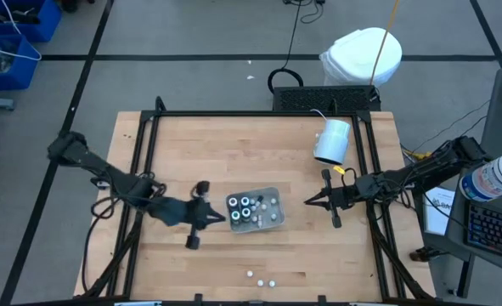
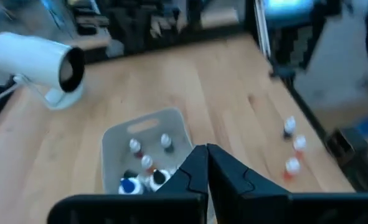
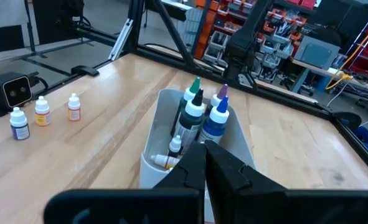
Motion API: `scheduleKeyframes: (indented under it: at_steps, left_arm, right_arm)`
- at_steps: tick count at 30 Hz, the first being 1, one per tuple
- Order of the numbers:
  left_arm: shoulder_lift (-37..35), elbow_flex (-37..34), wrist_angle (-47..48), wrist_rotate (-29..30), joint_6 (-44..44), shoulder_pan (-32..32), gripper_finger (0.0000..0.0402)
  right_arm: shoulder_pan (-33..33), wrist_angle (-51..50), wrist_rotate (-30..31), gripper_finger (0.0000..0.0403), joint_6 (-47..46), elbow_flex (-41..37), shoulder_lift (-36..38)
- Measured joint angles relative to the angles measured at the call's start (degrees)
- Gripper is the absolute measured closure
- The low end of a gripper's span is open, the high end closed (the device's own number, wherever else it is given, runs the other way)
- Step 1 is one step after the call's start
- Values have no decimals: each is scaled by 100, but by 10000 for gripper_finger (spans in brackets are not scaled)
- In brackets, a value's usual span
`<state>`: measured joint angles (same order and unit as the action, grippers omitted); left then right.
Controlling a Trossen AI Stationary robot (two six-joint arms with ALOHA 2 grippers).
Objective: Pick & Place food coloring
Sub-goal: Put the small blue food coloring bottle into the gray bin
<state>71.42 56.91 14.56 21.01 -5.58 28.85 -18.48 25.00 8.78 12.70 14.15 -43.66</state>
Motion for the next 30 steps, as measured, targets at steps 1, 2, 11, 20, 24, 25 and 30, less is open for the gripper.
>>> scheduleKeyframes:
  at_steps: [1,2,11,20,24,25,30]
  left_arm:
    - [-172,-597,-769,152,-14,50,392]
    - [-295,-1129,-1443,300,-14,77,396]
    - [26,-3979,-6759,1567,900,68,396]
    - [37,-4466,-6845,2036,655,71,393]
    - [37,-4518,-6839,2132,849,30,398]
    - [37,-4518,-6842,2138,866,-1,397]
    - [37,-4518,-6858,2105,592,-300,395]
  right_arm:
    - [0,-5,0,403,-1,0,0]
    - [0,-2,0,403,-1,0,0]
    - [0,0,-2,403,-1,0,-2]
    - [0,-1,0,403,27,0,-2]
    - [0,1,4,403,23,0,-2]
    - [0,4,5,403,3,0,-2]
    - [0,50,11,403,37,0,-2]
